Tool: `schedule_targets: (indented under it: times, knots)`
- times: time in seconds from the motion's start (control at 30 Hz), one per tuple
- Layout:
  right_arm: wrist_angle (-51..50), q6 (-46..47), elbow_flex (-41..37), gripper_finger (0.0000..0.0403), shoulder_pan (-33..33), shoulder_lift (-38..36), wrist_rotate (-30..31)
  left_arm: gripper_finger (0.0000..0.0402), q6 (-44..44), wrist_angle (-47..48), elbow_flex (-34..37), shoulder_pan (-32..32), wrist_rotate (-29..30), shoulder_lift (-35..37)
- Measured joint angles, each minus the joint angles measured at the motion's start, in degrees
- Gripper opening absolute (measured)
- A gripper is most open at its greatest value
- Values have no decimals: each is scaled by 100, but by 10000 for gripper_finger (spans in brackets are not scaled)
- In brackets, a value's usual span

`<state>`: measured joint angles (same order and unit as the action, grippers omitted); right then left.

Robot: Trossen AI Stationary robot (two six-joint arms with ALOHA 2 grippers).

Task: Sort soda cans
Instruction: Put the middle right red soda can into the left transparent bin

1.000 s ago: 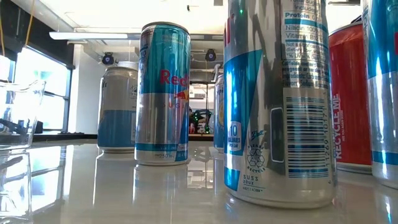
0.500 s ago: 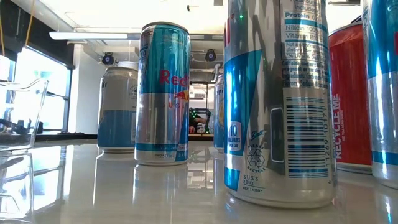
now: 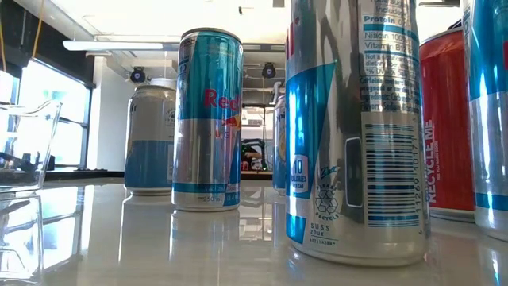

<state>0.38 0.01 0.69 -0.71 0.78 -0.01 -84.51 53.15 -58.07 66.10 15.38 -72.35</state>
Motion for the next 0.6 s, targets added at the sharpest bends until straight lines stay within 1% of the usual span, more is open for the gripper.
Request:
schedule_targets:
  times: [0.17, 0.23, 0.3, 0.43, 0.53, 0.6]
  knots:
    - [0, 0, 0, 0, 0, 2, 0, 353, 78, -1, -187, -177, 80, 420]
    - [0, 0, 0, 0, 0, 0, 0, 353, 354, -14, -248, -285, 442, 555]
    - [0, 0, 0, 0, 0, 0, 0, 353, 914, -38, -307, -419, 1082, 649]
    - [-1, 0, -1, 0, -2, 0, 0, 353, 2469, -243, -338, -773, 2648, 737]
    - [-1, 0, 0, 0, -1, 0, 0, 353, 3813, -600, -338, -1166, 3601, 738]
    - [0, 0, 0, 0, -1, 2, 0, 353, 4679, -1026, -338, -1538, 4297, 736]
